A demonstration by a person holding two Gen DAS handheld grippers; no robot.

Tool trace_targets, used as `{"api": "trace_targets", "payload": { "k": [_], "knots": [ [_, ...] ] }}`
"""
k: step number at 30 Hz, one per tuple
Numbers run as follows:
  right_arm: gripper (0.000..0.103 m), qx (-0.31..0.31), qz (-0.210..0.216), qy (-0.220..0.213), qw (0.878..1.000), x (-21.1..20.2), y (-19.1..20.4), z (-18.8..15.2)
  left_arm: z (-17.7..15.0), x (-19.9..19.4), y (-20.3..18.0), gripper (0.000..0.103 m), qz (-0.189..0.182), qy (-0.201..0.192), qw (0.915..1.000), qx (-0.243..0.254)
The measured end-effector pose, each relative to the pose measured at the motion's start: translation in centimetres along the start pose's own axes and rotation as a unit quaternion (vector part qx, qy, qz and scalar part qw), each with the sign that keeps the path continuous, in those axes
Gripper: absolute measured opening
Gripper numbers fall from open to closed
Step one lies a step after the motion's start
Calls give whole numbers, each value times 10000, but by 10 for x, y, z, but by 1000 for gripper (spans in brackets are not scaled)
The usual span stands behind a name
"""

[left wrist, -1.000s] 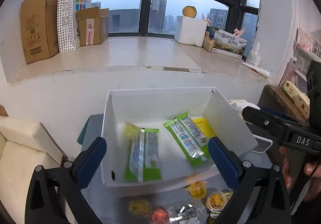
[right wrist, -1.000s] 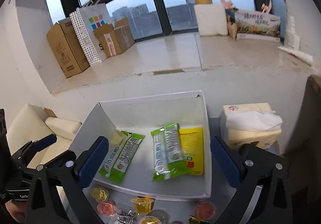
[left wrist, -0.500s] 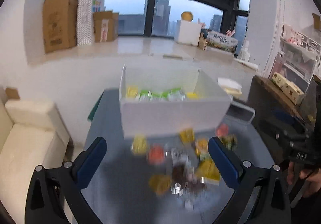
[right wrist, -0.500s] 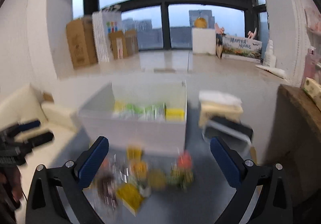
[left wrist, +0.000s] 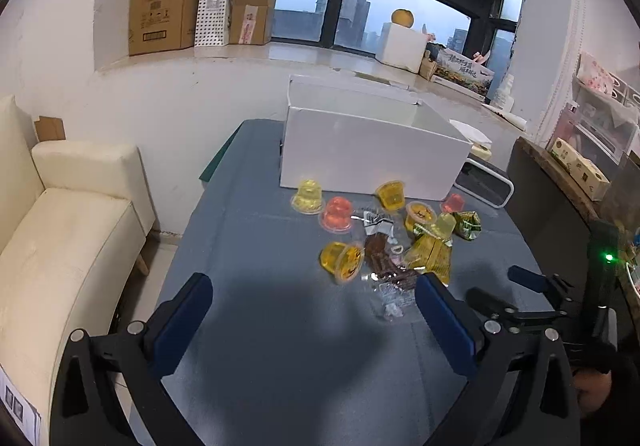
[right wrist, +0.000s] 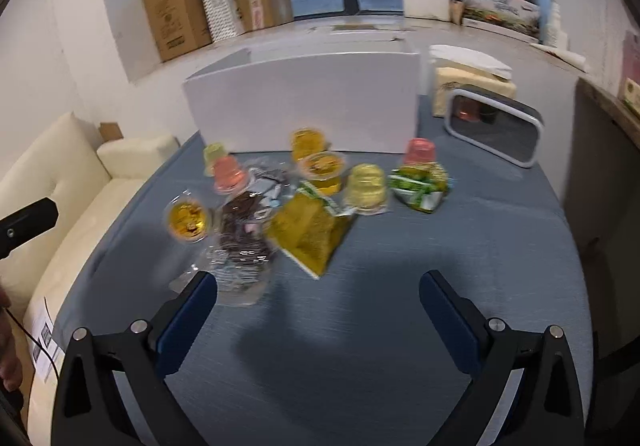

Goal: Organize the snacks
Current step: 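Grasp the clear bag of dark snacks with the right tool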

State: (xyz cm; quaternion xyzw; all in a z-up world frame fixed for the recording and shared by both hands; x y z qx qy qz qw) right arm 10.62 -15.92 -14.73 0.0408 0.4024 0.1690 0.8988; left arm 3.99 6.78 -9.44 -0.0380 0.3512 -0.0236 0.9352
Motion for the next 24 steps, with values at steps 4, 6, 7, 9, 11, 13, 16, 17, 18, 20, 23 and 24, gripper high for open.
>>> {"api": "trace_targets", "payload": {
  "k": [4,6,7,9,11,13,16,17,18,20,23,24],
  "knots": [
    [103,-127,41,215,9997,20,29,1,-5,-1,5,103,19,22,10000,-41],
    [103,-135,10,313,9994,31,44,1,-7,-3,9,103,24,21,10000,-66],
    [103,-120,-43,420,9990,39,51,2,-8,-4,10,103,25,11,10000,-73],
    [103,-43,-144,571,9983,52,60,1,-10,-5,15,103,44,7,9999,-96],
    [103,7,-250,680,9974,66,69,0,-12,-6,20,103,8,13,9999,-152],
    [103,2,-476,819,9955,81,74,-4,-15,-6,25,103,-17,25,9998,-207],
    [101,-287,-677,682,9950,89,82,-8,-18,-6,32,103,-27,39,9996,-275],
    [100,-292,-635,664,9953,89,82,-9,-18,-6,34,103,-27,44,9995,-306],
    [94,-308,-623,647,9955,88,81,-9,-19,-6,36,103,-33,51,9994,-330],
    [81,-351,-562,564,9962,81,78,-10,-22,-4,39,103,-63,60,9992,-388],
    [76,-370,-367,605,9968,73,71,-11,-24,2,39,103,-113,134,9988,-457],
    [69,-263,-283,609,9974,70,66,-10,-24,2,38,103,-136,129,9988,-451]
  ]
}}
Point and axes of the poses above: each gripper's, at about its wrist camera, not at the fingertips, and x roughly the way its jaws point, y to its left, z to its top, the point moved 4 cm from there along x, roughly the way its jaws point, and after that the axes turned 7 degrees about x, right-handed, at the moved point
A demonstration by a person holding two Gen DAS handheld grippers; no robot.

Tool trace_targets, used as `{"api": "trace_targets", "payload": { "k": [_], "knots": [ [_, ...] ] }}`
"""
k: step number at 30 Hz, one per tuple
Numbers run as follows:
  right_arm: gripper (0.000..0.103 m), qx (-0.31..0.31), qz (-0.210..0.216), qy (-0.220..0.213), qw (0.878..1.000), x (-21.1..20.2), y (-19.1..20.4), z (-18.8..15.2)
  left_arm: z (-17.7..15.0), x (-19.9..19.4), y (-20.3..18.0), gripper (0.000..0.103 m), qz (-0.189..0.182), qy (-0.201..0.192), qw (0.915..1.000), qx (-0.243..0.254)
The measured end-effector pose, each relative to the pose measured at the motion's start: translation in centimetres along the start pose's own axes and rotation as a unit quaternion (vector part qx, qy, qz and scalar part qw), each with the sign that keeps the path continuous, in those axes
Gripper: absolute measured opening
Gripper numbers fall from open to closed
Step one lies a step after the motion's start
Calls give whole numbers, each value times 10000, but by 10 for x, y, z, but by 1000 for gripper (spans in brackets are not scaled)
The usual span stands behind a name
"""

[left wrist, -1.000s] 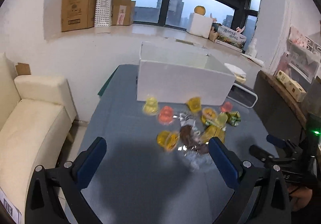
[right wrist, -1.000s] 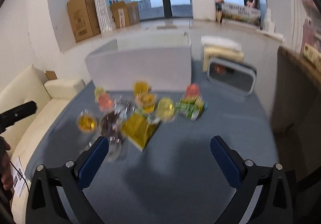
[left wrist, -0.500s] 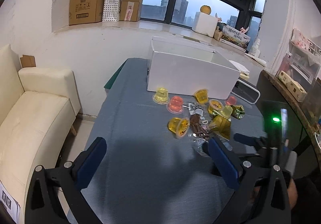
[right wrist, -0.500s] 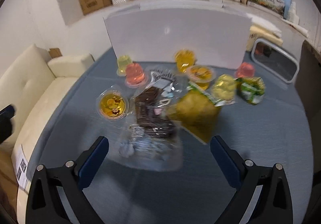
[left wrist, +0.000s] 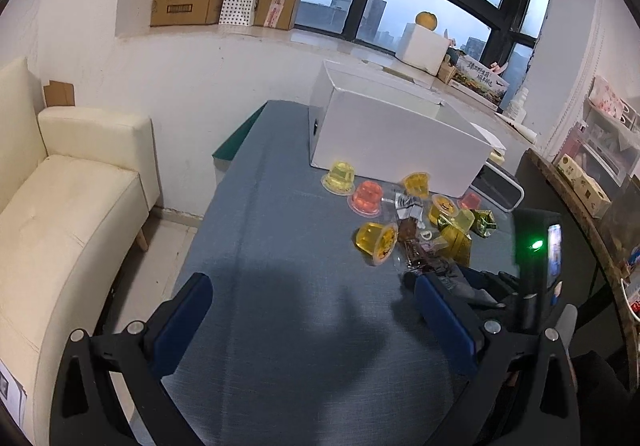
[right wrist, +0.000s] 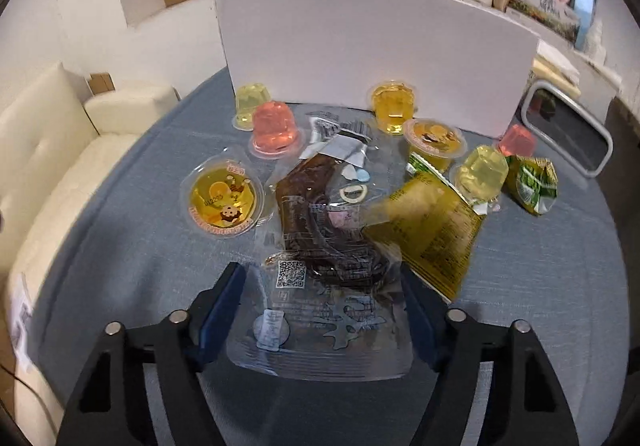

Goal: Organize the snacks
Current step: 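Grasp the clear bag of dark snacks with the right tool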

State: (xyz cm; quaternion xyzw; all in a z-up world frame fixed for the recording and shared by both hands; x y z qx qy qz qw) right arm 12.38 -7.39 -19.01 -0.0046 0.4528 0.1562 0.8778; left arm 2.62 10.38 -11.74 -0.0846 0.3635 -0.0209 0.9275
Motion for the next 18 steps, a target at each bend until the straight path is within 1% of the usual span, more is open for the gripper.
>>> {"api": "trace_targets", "payload": {
  "k": [1,3,6,7,8,9,11,13,14,15,16,17,18],
  "knots": [
    [63,183,140,39,9997,-4,-8,1,0,0,-1,103,-15,-9,10000,16],
    [60,231,333,171,9990,-10,-17,-1,0,2,-4,103,-11,-1,10000,83],
    [58,166,406,148,9989,-18,-25,-7,1,7,-9,103,-31,46,9999,110],
    [45,200,448,155,9987,-19,-28,-9,1,8,-10,103,-51,49,9999,107],
    [29,240,470,105,9985,-25,-31,-9,1,9,-12,103,-67,56,9999,124],
    [3,265,464,72,9985,-29,-36,-9,1,9,-14,103,-63,62,9998,155],
    [3,245,532,113,9982,-34,-42,-9,1,12,-17,103,-52,94,9997,197],
    [7,40,466,224,9987,-30,-37,-10,1,13,-18,103,-50,122,9997,199],
    [8,87,487,171,9986,-31,-39,-10,0,13,-18,103,-57,104,9997,198],
    [14,142,504,134,9985,-32,-38,-8,0,12,-18,103,-61,95,9997,195],
    [41,202,442,64,9988,-34,-37,-6,0,12,-18,103,-59,95,9998,192],
    [62,214,372,-16,9991,-33,-34,-3,0,12,-17,103,-50,99,9998,188],
    [93,225,372,-97,9990,-35,-33,0,0,12,-17,103,-46,102,9998,184]
  ]
}}
Point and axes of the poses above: each gripper's, at about its wrist camera, not at the fingertips, and x roughly the way its jaws point, y to its left, z to its top, the point moved 4 cm from there along x, roughly the way its jaws point, and after that the axes turned 7 degrees about x, right-handed, at the moved point
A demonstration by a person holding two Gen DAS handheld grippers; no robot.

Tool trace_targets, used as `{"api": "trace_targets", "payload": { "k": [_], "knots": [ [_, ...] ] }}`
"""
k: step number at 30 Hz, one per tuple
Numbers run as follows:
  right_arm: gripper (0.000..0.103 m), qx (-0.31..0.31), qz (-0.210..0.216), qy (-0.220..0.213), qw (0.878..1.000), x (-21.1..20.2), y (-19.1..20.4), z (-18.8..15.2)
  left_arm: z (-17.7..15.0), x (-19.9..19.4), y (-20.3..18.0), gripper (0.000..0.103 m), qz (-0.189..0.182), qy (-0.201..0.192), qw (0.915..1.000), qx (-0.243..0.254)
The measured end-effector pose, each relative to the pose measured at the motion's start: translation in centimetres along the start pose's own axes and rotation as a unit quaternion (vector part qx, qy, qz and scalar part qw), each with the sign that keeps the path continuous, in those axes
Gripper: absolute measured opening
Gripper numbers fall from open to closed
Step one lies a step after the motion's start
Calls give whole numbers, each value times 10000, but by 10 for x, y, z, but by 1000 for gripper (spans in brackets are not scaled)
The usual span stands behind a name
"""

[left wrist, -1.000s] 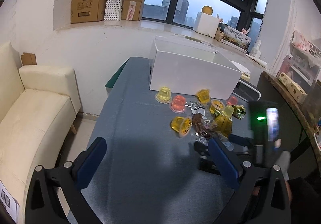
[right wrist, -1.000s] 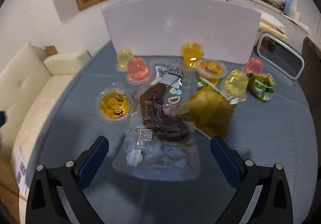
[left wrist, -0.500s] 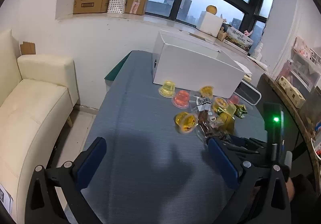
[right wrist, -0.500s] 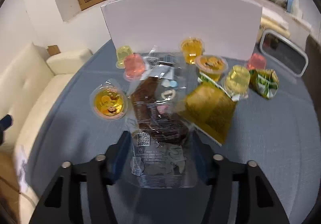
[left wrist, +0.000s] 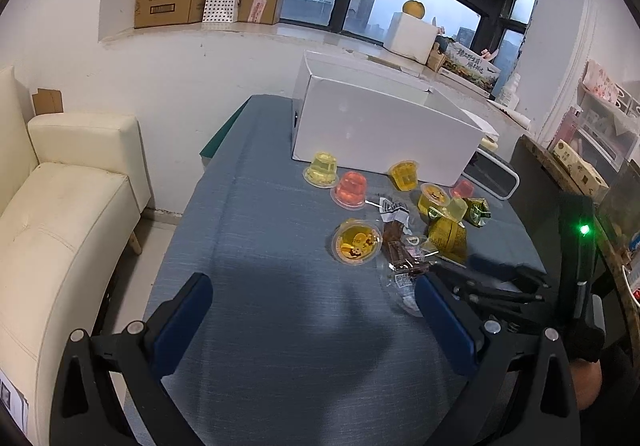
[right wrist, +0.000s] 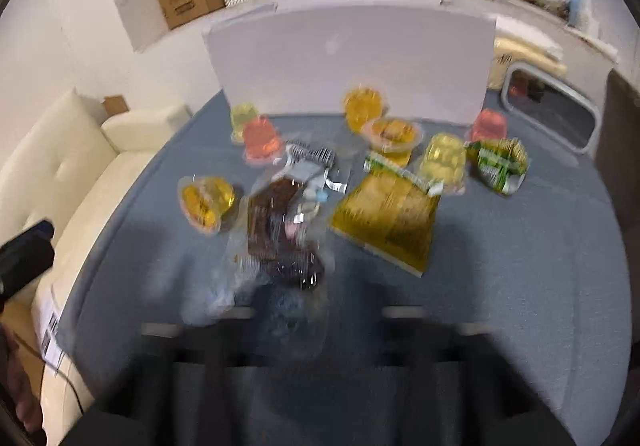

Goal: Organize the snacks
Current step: 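Grasp the clear bag of dark snacks with the right tool, then place the clear bag in the box with the right tool while the left tool places an orange jelly cup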

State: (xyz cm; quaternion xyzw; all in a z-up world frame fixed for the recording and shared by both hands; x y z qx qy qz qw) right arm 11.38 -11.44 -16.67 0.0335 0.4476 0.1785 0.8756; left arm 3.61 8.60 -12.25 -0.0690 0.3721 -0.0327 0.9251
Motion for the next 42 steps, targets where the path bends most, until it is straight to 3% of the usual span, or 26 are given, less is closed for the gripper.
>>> {"api": "trace_targets", "payload": {
  "k": [2,5,8,10,13,14,16,18,25,34,42],
  "knots": [
    [96,72,175,-182,9997,-1,8,7,0,0,1,103,-5,-8,10000,-2],
    [96,-37,-81,32,10000,15,22,13,0,0,2,103,-3,-7,10000,-11],
    [96,30,-50,238,9997,35,34,11,1,-1,4,103,31,-21,10000,12],
    [96,-64,-362,353,9987,50,38,8,1,-1,7,103,42,-24,10000,-4],
    [98,-394,-627,170,9971,59,47,8,2,0,10,103,35,-26,10000,-47],
    [97,-372,-594,156,9974,60,47,9,2,1,11,103,45,-15,10000,-53],
    [78,-393,-577,64,9975,59,46,13,1,3,11,103,37,7,10000,-66],
    [77,-473,-464,134,9977,58,46,15,1,5,10,103,9,9,10000,-70],
    [70,-326,-13,200,9993,33,26,4,5,17,3,103,-9,84,9999,63],
    [69,-64,152,-14,9999,-16,-8,-12,15,52,-19,103,-75,292,9986,435],
    [69,124,185,-328,9992,-53,-30,-8,24,109,-50,103,-11,623,9941,887]
  ]
}}
Point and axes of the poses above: each gripper's, at about its wrist camera, not at the fingertips, and x roughly the way its jaws point, y to its left, z to its top, the point moved 4 cm from there along x, roughly the way its jaws point, and after that the axes turned 7 degrees about x, right-handed, at the moved point
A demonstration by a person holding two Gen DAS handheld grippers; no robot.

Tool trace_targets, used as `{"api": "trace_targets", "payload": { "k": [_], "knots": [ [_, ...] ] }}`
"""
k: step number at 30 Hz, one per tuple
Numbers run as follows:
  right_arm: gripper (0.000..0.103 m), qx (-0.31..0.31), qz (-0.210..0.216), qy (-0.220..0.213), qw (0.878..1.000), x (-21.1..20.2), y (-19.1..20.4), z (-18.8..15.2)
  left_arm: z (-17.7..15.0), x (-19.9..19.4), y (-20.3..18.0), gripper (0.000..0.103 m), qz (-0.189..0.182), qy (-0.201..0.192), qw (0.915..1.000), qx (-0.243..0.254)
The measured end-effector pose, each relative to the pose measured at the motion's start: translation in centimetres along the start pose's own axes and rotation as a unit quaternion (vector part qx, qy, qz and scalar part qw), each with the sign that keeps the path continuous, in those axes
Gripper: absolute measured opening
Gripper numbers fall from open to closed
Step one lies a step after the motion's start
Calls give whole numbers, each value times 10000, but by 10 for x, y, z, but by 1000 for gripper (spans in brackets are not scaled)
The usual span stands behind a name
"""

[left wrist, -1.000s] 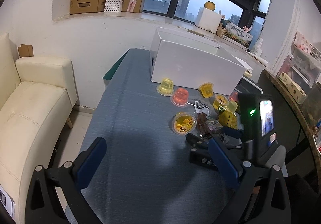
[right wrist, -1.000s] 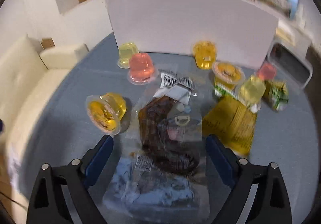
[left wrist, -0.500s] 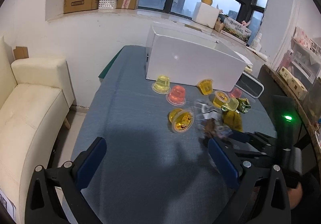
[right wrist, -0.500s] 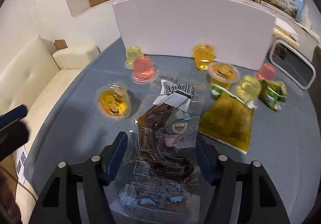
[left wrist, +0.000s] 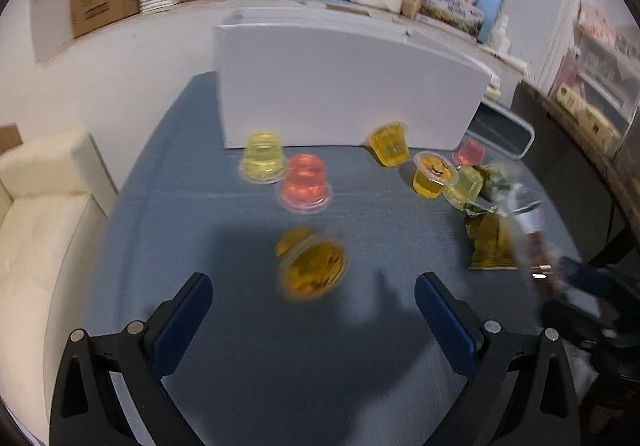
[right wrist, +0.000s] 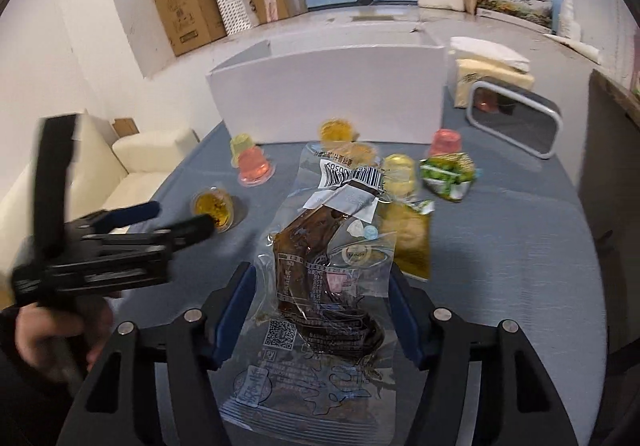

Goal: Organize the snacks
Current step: 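Place the clear bag in the box with the right tool while the left tool places an orange jelly cup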

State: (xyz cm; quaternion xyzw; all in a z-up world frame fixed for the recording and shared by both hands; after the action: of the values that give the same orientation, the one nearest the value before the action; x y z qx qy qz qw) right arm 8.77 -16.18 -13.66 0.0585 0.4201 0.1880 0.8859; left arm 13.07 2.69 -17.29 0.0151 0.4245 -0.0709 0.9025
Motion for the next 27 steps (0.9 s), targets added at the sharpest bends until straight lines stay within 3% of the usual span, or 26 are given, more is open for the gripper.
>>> {"api": "trace_targets", "payload": {
  "k": [3,5,6,7,8,11,19,27],
  "knots": [
    [69,71,-24,-72,9999,-7,-7,2,3,17,0,102,215,156,9996,-16],
    [69,118,-33,-106,9999,-12,-11,3,1,28,5,80,178,288,9993,-153],
    [69,135,-31,-115,9998,-13,-12,3,1,27,7,71,338,226,9991,-127],
    [69,153,-36,-131,9998,-14,-14,4,1,27,7,55,304,210,9993,-114],
    [69,166,-36,-137,9998,-14,-15,4,1,24,7,49,275,196,9994,-106],
    [69,213,1,-143,9997,-14,-18,4,0,15,13,49,-4,145,9993,-337],
    [69,195,137,-181,9996,-11,-14,7,15,-35,16,49,-227,-394,9985,-294],
    [69,-41,365,-594,9976,-17,1,67,94,-70,17,49,-208,-1111,9936,25]
  ]
}}
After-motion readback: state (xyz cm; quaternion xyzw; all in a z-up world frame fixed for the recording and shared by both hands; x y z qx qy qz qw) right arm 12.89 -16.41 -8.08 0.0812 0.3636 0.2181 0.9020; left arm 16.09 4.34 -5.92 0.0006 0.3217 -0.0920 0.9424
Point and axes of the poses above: each gripper's, at about its wrist camera, not at the fingertips, and x roughly the way its jaws point, y to its left, z to its top, the point moved 4 cm from there along x, roughly the way its jaws point, and after that the axes turned 7 degrees about x, right-handed, at the moved point
